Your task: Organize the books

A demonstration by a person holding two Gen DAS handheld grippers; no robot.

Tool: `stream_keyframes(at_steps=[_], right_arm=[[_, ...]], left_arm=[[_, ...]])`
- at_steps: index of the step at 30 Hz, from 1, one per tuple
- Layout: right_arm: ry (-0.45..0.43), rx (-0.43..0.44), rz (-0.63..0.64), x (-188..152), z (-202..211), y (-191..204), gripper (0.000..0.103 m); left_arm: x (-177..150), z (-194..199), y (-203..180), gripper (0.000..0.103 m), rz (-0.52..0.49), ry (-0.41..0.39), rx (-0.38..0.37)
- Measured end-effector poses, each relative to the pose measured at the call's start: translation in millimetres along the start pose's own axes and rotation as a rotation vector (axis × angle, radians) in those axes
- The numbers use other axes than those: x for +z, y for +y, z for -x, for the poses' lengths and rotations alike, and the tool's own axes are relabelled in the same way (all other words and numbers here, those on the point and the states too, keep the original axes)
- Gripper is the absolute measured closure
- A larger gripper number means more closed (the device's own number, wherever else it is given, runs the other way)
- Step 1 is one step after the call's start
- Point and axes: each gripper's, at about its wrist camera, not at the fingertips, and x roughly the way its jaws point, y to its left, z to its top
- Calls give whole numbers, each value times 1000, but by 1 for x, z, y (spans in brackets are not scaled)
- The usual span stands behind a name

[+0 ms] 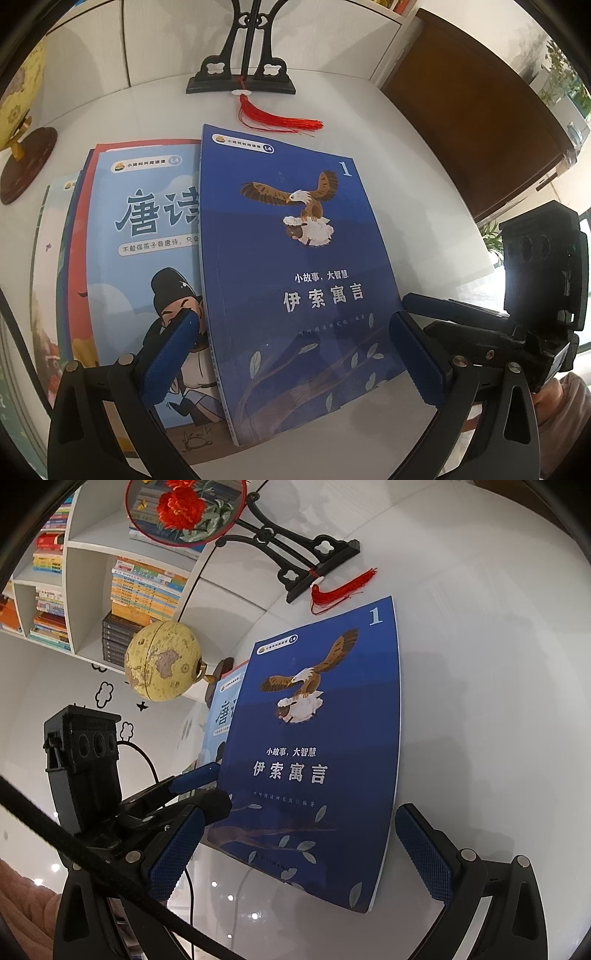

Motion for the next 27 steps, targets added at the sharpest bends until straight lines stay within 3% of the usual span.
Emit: stream_keyframes(at_steps=[11, 20, 22, 24, 27], right_arm=[[-14, -1, -46, 1, 1, -2, 0], [-25, 2, -108, 1, 0, -4, 0], [-10, 1, -158, 3, -1, -6, 0], [19, -13, -157, 6, -1, -4, 0], [62, -38, -127, 7, -2, -1, 0]], left_arm=[[-3, 2, 1, 2, -17, -10, -19], [-4, 4, 1, 11, -13, -5, -26], [-4, 7, 6, 27, 9, -15, -15], [-4, 11, 15, 55, 42, -26, -6], [-5, 14, 30, 70, 95, -28, -32]])
